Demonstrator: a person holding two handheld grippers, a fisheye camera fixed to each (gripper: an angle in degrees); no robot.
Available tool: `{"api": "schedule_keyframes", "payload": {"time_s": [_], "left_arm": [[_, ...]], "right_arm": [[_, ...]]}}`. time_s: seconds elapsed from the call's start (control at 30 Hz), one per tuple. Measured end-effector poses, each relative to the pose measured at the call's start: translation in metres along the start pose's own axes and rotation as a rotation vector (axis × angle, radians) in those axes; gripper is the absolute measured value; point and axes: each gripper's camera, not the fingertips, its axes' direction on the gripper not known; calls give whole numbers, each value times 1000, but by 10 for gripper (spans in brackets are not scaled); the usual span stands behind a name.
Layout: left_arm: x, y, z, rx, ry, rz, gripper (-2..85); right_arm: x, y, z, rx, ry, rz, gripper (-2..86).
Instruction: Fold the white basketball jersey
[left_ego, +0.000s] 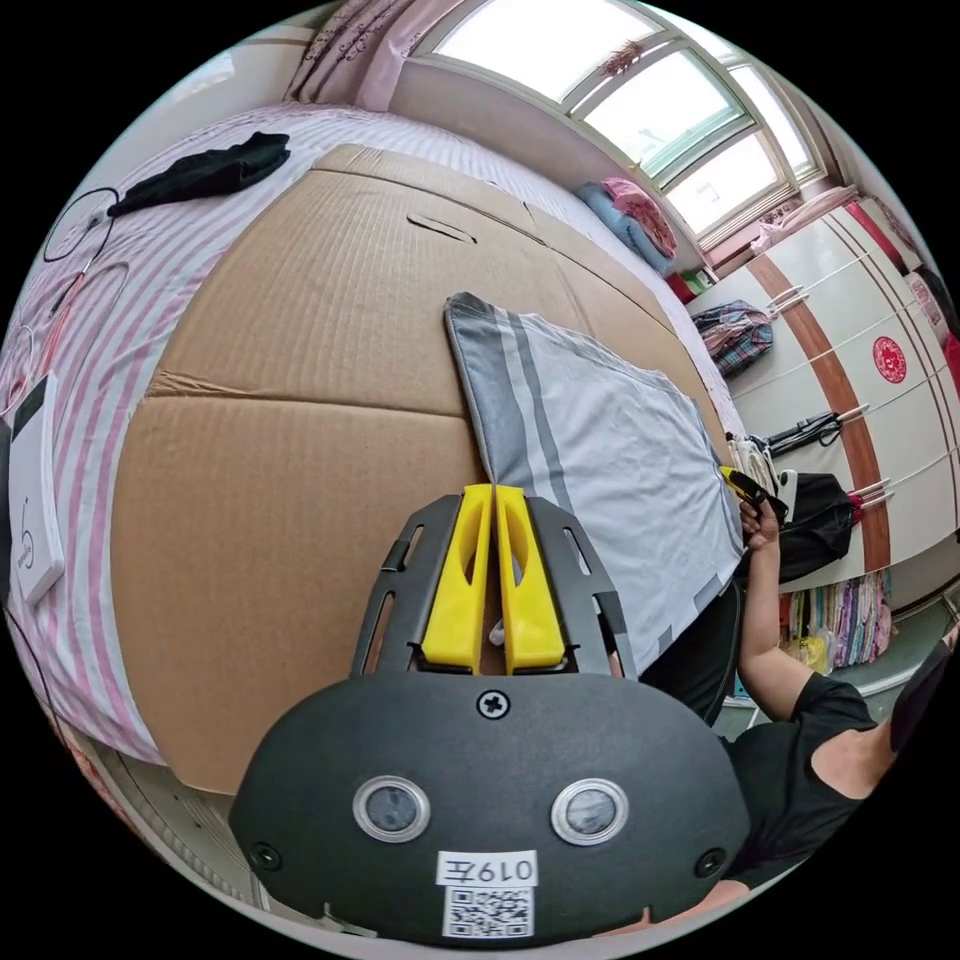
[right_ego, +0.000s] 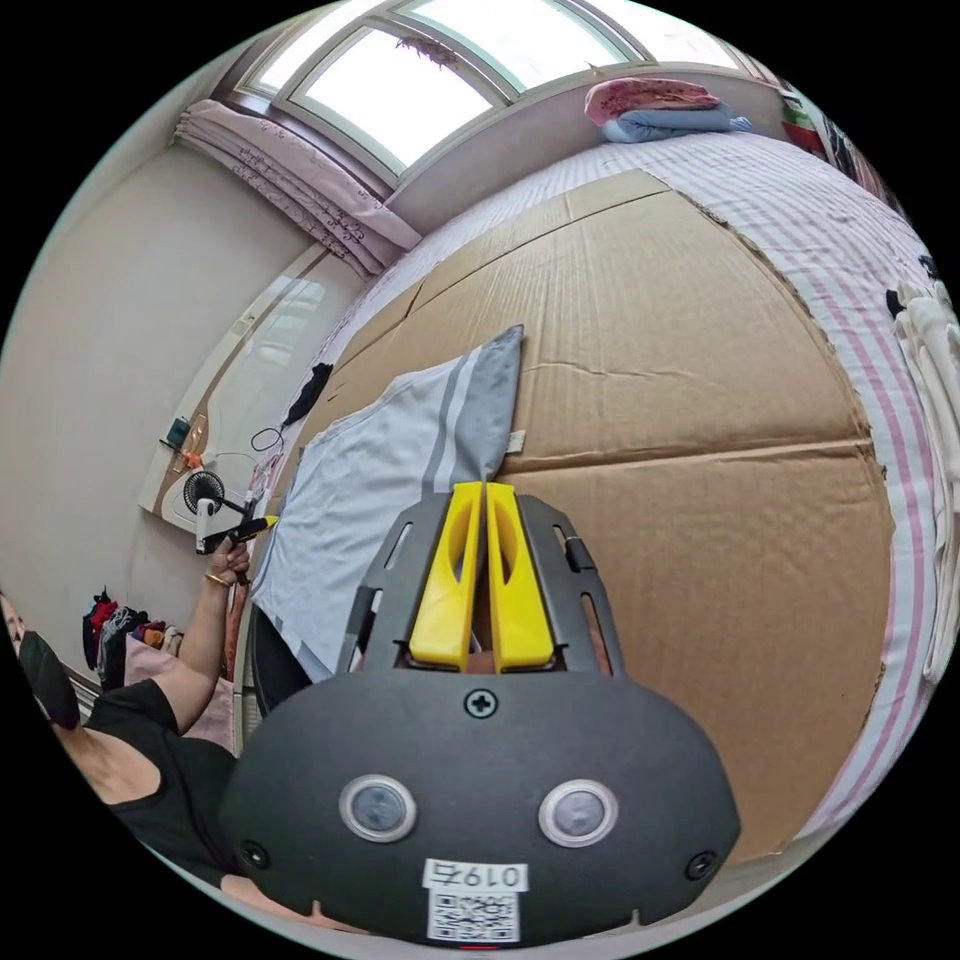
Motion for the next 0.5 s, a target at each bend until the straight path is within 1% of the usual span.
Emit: {"api": "schedule_keyframes", "payload": {"time_s": [0.13,0.2,0.27,0.3,0.37,0.43,0.5], "left_arm": [[-4,-7,-6,-7,43,-4,16],[-17,-14,-19,48,69,-39,20],[-26,-22,-29,111,99,-66,27],[-30,-31,-32,152,142,-71,33],[-32,-48,-30,180,194,-69,41],[-28,-68,-23,165,170,-57,48],[-23,-94,-13,124,55,-44,56]], "right_arm": [[1,-6,-14,15,23,10,32],[3,-9,-32,73,41,21,47],[-3,-24,-49,121,16,-2,63],[-6,-30,-50,121,18,-9,65],[-18,-61,-44,106,44,-30,71],[-23,-88,-28,51,43,-60,76],[-22,-112,-12,-4,79,-70,81]]}}
